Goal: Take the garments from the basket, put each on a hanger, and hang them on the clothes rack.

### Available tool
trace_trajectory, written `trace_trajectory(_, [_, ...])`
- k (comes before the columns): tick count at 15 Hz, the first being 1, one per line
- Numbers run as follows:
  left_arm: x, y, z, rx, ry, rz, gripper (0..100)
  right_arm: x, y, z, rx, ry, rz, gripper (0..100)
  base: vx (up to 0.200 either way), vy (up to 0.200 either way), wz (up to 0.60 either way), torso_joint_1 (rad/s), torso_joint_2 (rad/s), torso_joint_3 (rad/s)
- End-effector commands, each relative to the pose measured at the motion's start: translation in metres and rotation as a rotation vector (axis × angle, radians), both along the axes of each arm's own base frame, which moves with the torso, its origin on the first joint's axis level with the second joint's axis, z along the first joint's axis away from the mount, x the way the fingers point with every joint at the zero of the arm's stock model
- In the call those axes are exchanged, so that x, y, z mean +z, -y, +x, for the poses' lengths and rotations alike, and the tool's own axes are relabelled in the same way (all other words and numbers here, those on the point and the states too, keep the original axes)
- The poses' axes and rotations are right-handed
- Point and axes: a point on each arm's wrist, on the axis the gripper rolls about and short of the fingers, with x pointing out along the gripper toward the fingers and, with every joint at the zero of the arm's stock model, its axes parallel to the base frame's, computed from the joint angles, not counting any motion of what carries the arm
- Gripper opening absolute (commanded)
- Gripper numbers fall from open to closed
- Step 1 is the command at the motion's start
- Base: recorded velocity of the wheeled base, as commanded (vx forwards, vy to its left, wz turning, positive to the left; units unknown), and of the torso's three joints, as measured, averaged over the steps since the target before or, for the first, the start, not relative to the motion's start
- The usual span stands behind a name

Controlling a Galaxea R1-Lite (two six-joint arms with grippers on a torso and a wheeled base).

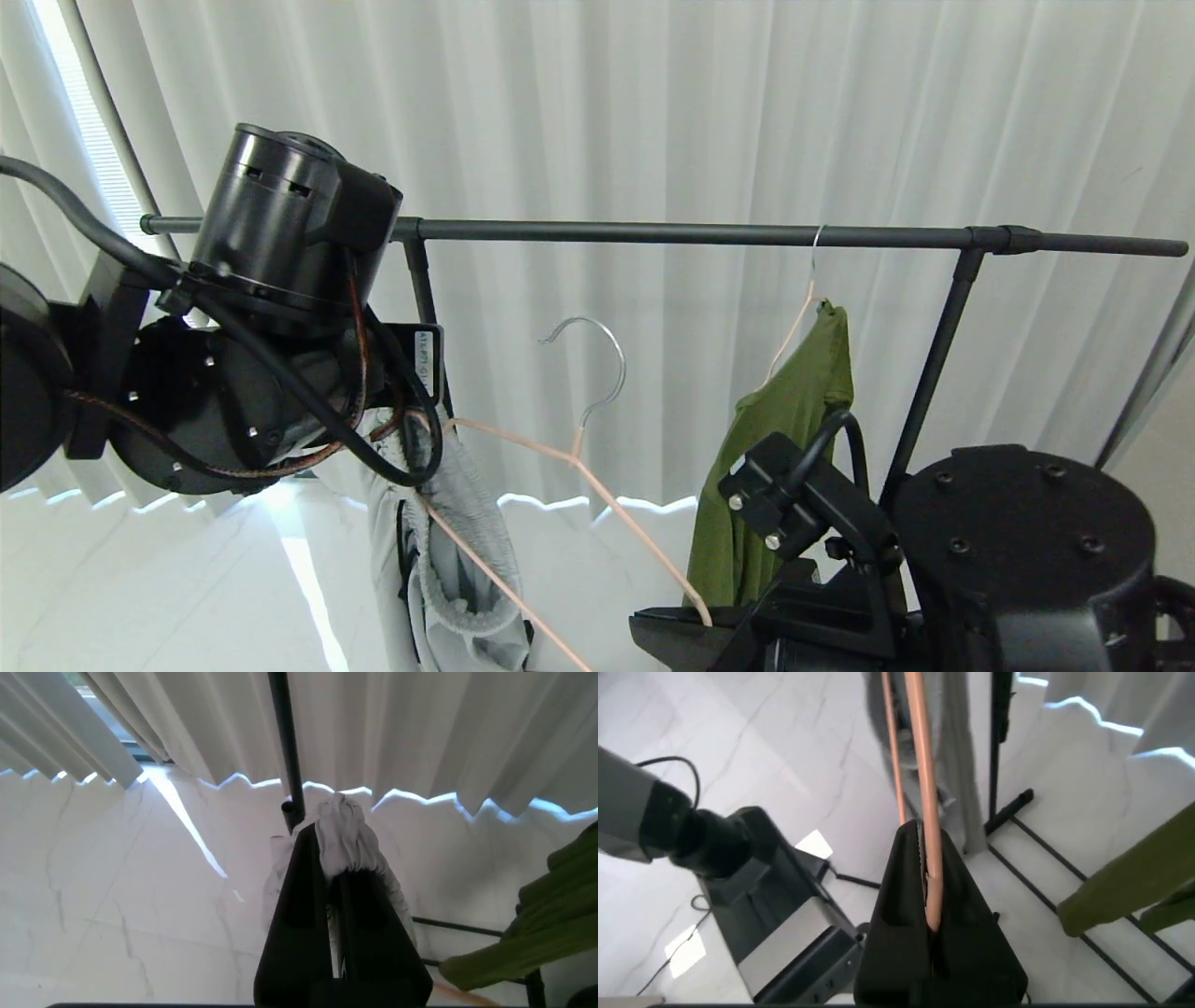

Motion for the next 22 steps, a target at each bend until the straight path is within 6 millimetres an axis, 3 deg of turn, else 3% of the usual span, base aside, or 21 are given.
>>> trace_trajectory(1, [-0.001,0.001,0.001,0.001,-0.002,0.001,0,-0.01,-0.011,0.002,-0.032,-0.01,-0.003,0,0.0,0.0,0.0,0.0,0.0,0.0])
trace_trajectory(8, [0.003,0.001,-0.005,-0.008,0.011,-0.015,0,0.001,-0.021,0.035,-0.17,-0.021,0.066,0,0.0,0.0,0.0,0.0,0.0,0.0])
trace_trajectory(12, [0.01,-0.003,-0.01,0.002,0.037,-0.02,0,-0.007,-0.022,0.036,-0.176,-0.031,0.033,0,0.0,0.0,0.0,0.0,0.0,0.0])
trace_trajectory(18, [0.019,-0.009,-0.015,0.043,0.07,0.005,0,-0.003,0.001,0.042,-0.248,-0.027,0.035,0,0.0,0.0,0.0,0.0,0.0,0.0])
trace_trajectory(22, [0.026,0.01,-0.036,-0.074,0.089,-0.027,0,0.008,-0.002,0.044,-0.257,-0.025,0.087,0,0.0,0.0,0.0,0.0,0.0,0.0])
